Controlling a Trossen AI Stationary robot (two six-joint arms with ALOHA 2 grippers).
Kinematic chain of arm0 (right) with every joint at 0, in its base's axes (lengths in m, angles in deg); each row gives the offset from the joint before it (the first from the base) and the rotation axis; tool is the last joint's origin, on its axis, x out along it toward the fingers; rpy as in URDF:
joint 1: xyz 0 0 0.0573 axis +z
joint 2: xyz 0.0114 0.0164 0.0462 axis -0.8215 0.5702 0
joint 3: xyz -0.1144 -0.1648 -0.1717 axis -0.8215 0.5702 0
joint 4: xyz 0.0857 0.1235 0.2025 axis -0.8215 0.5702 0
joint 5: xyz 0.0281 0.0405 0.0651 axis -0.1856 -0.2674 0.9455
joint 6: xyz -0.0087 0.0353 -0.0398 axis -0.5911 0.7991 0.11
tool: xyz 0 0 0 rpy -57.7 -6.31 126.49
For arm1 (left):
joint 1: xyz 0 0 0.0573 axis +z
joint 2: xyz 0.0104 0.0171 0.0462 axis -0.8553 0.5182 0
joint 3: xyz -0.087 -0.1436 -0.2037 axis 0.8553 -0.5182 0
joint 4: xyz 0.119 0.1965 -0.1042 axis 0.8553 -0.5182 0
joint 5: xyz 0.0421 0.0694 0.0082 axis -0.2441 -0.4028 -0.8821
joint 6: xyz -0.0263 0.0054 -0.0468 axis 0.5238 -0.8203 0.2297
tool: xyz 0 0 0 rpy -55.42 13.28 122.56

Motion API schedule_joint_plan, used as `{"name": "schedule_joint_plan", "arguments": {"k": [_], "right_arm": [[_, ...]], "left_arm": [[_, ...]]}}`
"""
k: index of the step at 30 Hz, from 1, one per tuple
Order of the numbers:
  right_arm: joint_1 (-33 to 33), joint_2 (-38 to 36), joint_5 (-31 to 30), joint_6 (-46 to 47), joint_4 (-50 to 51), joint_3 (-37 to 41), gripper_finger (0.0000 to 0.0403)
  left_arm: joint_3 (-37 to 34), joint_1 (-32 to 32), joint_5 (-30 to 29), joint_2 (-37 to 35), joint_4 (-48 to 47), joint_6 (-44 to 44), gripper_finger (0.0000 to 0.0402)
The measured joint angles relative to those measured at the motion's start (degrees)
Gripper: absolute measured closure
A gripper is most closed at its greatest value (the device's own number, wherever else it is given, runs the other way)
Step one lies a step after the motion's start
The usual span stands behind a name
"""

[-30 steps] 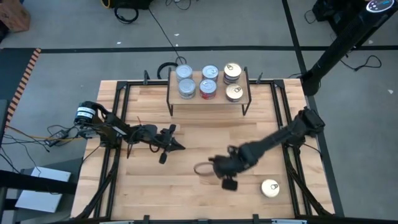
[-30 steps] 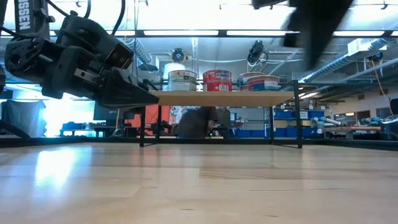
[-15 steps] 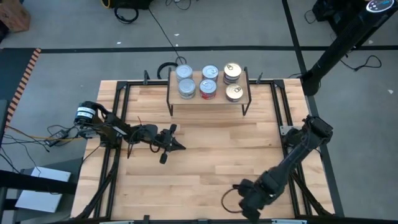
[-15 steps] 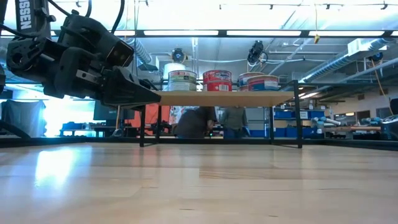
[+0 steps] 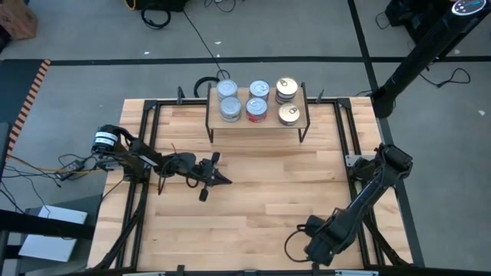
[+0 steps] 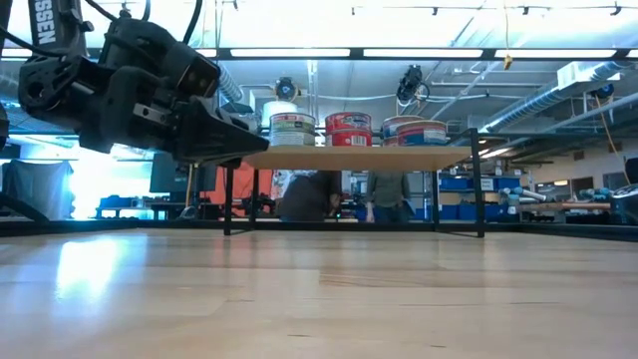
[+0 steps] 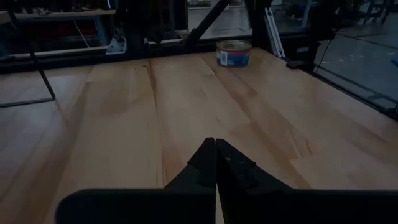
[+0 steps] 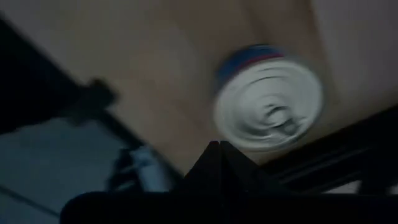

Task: Stack canned seafood by type on shelf
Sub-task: Return to Home Position

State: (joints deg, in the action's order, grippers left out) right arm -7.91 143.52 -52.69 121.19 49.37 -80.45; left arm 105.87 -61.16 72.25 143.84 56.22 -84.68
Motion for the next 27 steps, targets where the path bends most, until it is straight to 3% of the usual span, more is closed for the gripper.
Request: {"name": "schedule_joint_plan", "arguments": {"k": [5, 10, 27], "right_arm": [[-0.5, 0.0, -1.4, -6.8, -0.6, 5.9, 0.04], [-1.8, 0.1, -5.4, -7.3, -3.7, 11.3, 0.04], [-7.7, -0.2, -17.2, -13.9, -11.3, 11.1, 0.0399]], "left_arm": [[0.1, 0.0, 0.0, 0.0, 0.0, -0.1, 0.0398], [0.5, 0.0, -0.4, 0.0, 0.1, -2.7, 0.0398], [1.2, 0.0, -0.7, 0.0, -3.8, -2.4, 0.0398]]}}
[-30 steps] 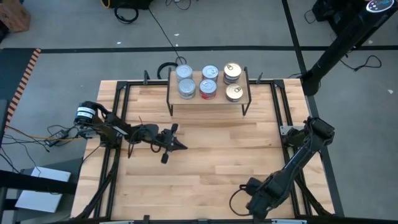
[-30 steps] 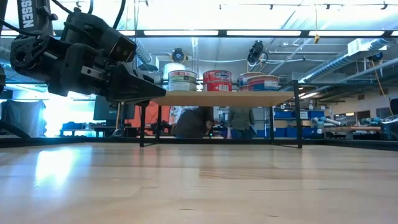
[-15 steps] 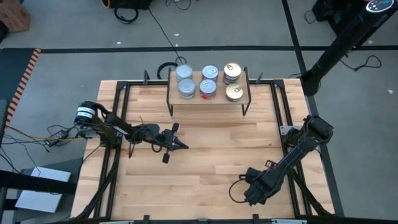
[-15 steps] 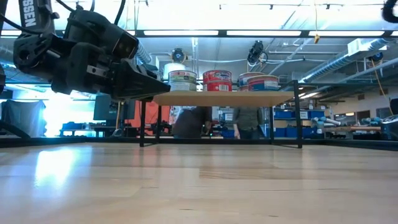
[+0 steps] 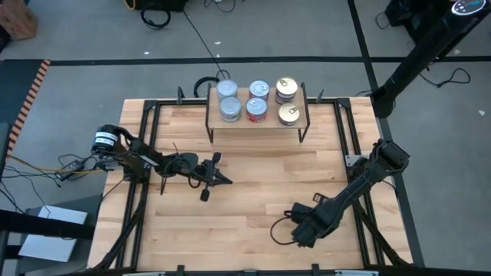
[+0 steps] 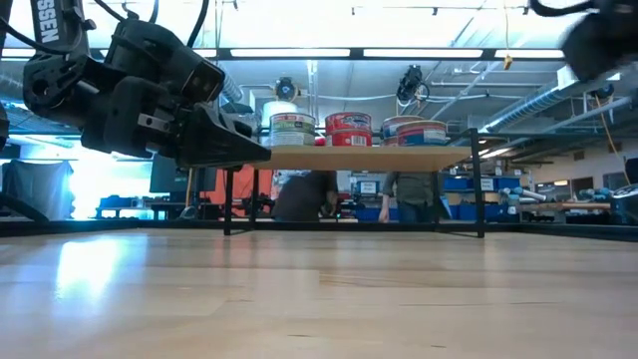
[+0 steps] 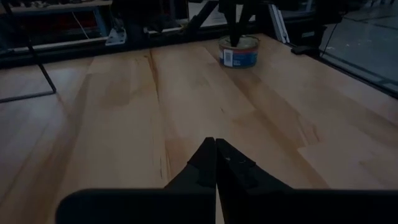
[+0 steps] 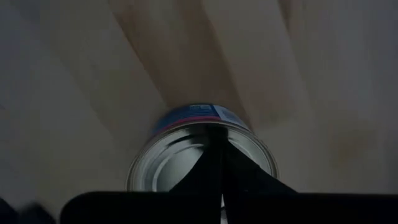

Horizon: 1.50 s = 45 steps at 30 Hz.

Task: Stack canned seafood by type on shelf
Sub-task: Return to Home Position

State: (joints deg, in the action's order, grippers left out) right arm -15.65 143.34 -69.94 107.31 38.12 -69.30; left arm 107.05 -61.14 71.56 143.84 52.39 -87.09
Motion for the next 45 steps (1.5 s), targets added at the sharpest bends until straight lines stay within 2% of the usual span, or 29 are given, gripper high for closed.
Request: {"name": "schedule_joint_plan", "arguments": {"k": [5, 13, 21, 31, 45], "right_arm": [[-3.6, 0.5, -4.1, -6.5, -3.8, -2.7, 0.0398], [-8.8, 0.4, -3.6, -16.8, -1.9, -6.5, 0.0364], [-12.6, 0.4, -1.7, -23.4, 0.4, -6.5, 0.0325], [-15.0, 0.3, 4.0, -29.7, -2.4, -3.5, 0.0335], [-16.5, 0.2, 6.4, -33.9, -3.6, -2.4, 0.0369]], "left_arm": [[0.0, 0.0, 0.0, 0.0, -0.6, 0.9, 0.0398], [0.0, 0.0, -0.1, 0.0, -1.0, 1.1, 0.0398], [0.0, 0.0, -0.1, 0.0, -1.1, 1.1, 0.0398], [0.0, 0.0, -0.1, 0.0, -1.1, 1.1, 0.0398], [0.0, 0.0, -0.1, 0.0, -1.2, 1.2, 0.0398]]}}
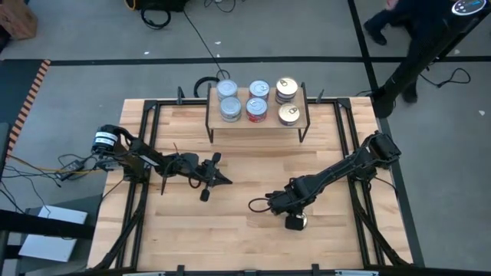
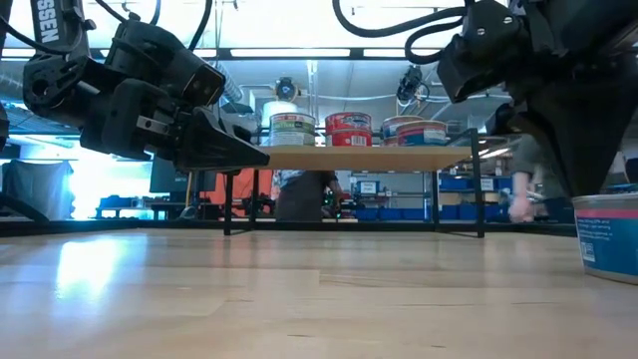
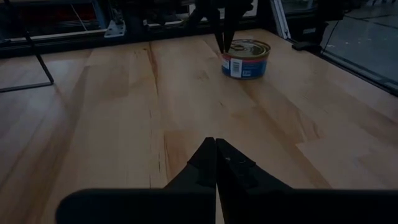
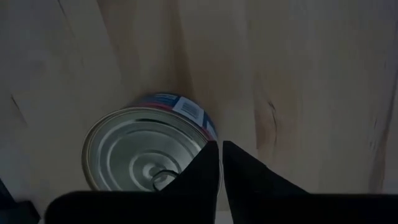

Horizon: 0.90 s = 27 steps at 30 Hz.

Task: Stack canned seafood by type on shelf
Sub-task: Return to Home Position

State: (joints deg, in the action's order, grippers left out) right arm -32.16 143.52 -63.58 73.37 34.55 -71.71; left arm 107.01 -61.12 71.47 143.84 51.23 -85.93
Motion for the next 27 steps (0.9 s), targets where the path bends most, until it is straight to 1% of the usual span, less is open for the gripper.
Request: {"name": "schedule_joint_plan", "arguments": {"k": [5, 17, 22, 27], "right_arm": [[0.0, 0.0, 0.8, -0.4, -0.1, 0.0, 0.0361], [0.1, 0.0, 0.9, 0.2, 0.2, -1.0, 0.0302], [0.2, 0.0, 0.8, -0.3, 0.2, -1.0, 0.0301], [0.2, 0.0, 1.0, -0.7, -0.3, -0.2, 0.0318]], "left_arm": [[0.0, 0.0, 0.0, 0.0, 0.0, 0.0, 0.0398], [0.0, 0.0, 0.0, 0.0, -0.1, 0.0, 0.0398], [0.0, 0.0, 0.0, 0.0, -0.1, 0.0, 0.0398], [0.0, 0.0, 0.1, 0.0, -0.7, 0.0, 0.0398]]}}
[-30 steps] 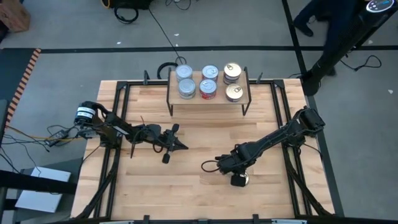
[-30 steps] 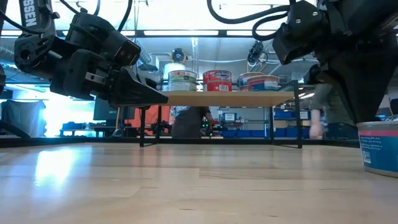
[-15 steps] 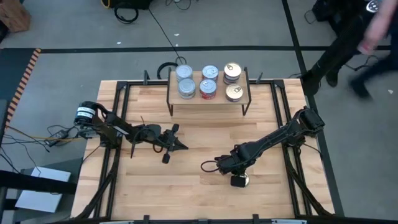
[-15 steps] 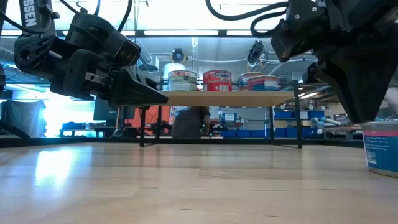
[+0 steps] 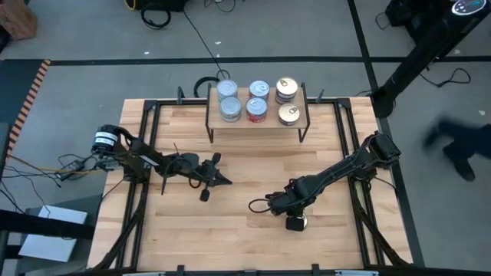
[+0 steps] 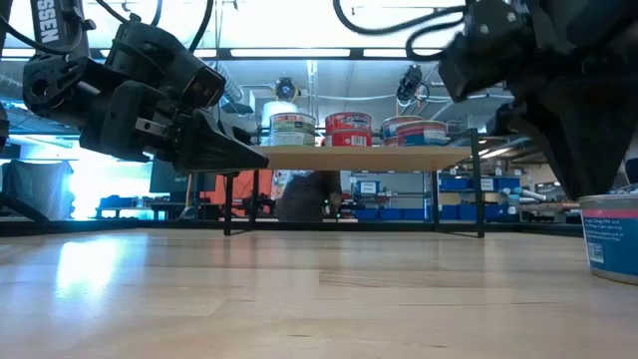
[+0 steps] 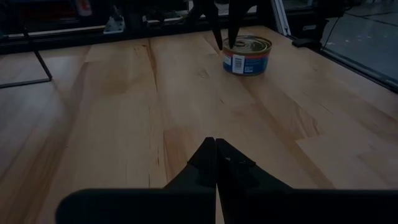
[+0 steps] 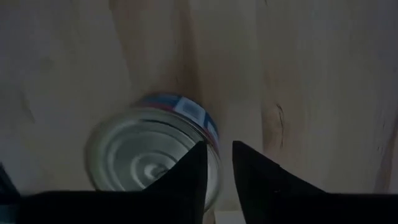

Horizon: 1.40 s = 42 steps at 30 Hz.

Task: Stack canned seafood by type on shelf
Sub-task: Return to Home Position

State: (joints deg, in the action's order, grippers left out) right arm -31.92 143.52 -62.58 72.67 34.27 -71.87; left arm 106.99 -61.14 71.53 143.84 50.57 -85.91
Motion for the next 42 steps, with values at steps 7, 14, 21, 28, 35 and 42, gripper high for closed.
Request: {"name": "schedule_joint_plan", "arguments": {"k": [7, 14, 21, 28, 35, 42], "right_arm": [[0.0, -0.1, 3.0, 0.5, -2.2, 2.4, 0.0352], [-1.4, -0.1, 3.1, 4.8, -2.4, 2.4, 0.0396], [-3.2, -0.1, 2.7, 12.6, -2.2, 2.4, 0.0399], [-4.9, -1.3, 0.0, 16.1, -4.0, 2.7, 0.04], [-6.9, -5.5, -4.2, 16.6, -4.1, 2.7, 0.0402], [-9.0, -7.0, -7.2, 17.8, -3.2, 2.7, 0.0402]], "left_arm": [[0.0, 0.0, 0.0, 0.0, -0.2, 0.0, 0.0398], [0.0, 0.0, 0.0, 0.0, -0.2, 0.0, 0.0398], [0.0, 0.0, 0.0, 0.0, -0.2, 0.0, 0.0398], [0.0, 0.0, 0.0, 0.0, -0.2, 0.0, 0.0398], [0.0, 0.0, 0.0, 0.0, -0.2, 0.0, 0.0398], [0.0, 0.0, 0.0, 0.0, -0.2, 0.0, 0.0398]]}}
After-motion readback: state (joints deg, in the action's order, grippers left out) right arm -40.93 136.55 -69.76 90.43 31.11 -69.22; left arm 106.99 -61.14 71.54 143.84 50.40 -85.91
